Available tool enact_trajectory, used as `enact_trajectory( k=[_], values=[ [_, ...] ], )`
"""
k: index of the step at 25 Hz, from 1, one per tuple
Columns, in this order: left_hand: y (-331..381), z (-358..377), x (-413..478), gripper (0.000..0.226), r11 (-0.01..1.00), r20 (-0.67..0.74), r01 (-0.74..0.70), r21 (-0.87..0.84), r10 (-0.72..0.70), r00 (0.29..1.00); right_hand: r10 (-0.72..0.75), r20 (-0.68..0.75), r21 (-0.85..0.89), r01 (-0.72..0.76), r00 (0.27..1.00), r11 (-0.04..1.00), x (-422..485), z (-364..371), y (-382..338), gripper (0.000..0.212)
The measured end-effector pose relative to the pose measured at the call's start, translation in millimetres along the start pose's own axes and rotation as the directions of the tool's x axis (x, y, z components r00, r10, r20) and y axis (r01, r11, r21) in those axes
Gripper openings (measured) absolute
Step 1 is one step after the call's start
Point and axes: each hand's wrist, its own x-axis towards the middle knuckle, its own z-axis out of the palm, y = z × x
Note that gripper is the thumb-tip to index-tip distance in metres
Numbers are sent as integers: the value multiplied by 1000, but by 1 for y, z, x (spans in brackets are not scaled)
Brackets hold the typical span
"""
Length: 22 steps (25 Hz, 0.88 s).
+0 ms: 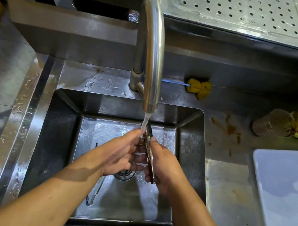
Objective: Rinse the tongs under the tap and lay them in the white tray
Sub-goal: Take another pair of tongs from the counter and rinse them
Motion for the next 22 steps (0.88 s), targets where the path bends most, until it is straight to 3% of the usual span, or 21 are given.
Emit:
enact_trajectory(
  k=[3, 6, 8, 10, 11, 13, 16, 18, 20, 22],
  values=[
    [-3, 0, 5, 53, 994, -235, -89, 64, 101, 967, -43, 4, -165, 43, 999, 985, 1, 4, 7, 47],
    [-4, 1, 16, 57, 994, -484, -100, 53, 113, 868, -56, 15, -193, 58, 998, 979, -4, 10, 10, 48],
    [-6, 3, 17, 64, 990, -471, -121, 76, 142, 871, -53, 27, -142, 56, 998, 988, -4, 11, 7, 42],
    [-6, 2, 11, 66, 992, -378, -115, 47, 124, 917, -72, 34, -137, 76, 997, 988, -3, 11, 5, 34],
    [-4, -1, 9, 59, 993, -343, -114, 27, 117, 932, -85, 29, -146, 88, 996, 985, -3, 12, 5, 27],
    [1, -4, 12, 38, 998, -403, -64, 29, 70, 913, -91, -15, -165, 87, 996, 982, -4, 12, 10, 9],
    [4, -1, 13, 24, 976, -539, 57, 211, 68, 839, -75, -56, -91, 70, 996, 993, -4, 12, 17, 28],
    [1, 0, 6, 20, 931, -450, 92, 352, 82, 889, -96, -78, -134, 85, 992, 987, -3, 10, 17, 34],
    [1, 2, -3, 23, 946, -312, 63, 318, 42, 949, -116, -109, -184, 95, 987, 978, -3, 9, 17, 30],
    [10, 4, 0, 12, 942, -387, 99, 321, 35, 922, -146, -113, -265, 111, 983, 958, -3, 12, 20, 21]
  ],
)
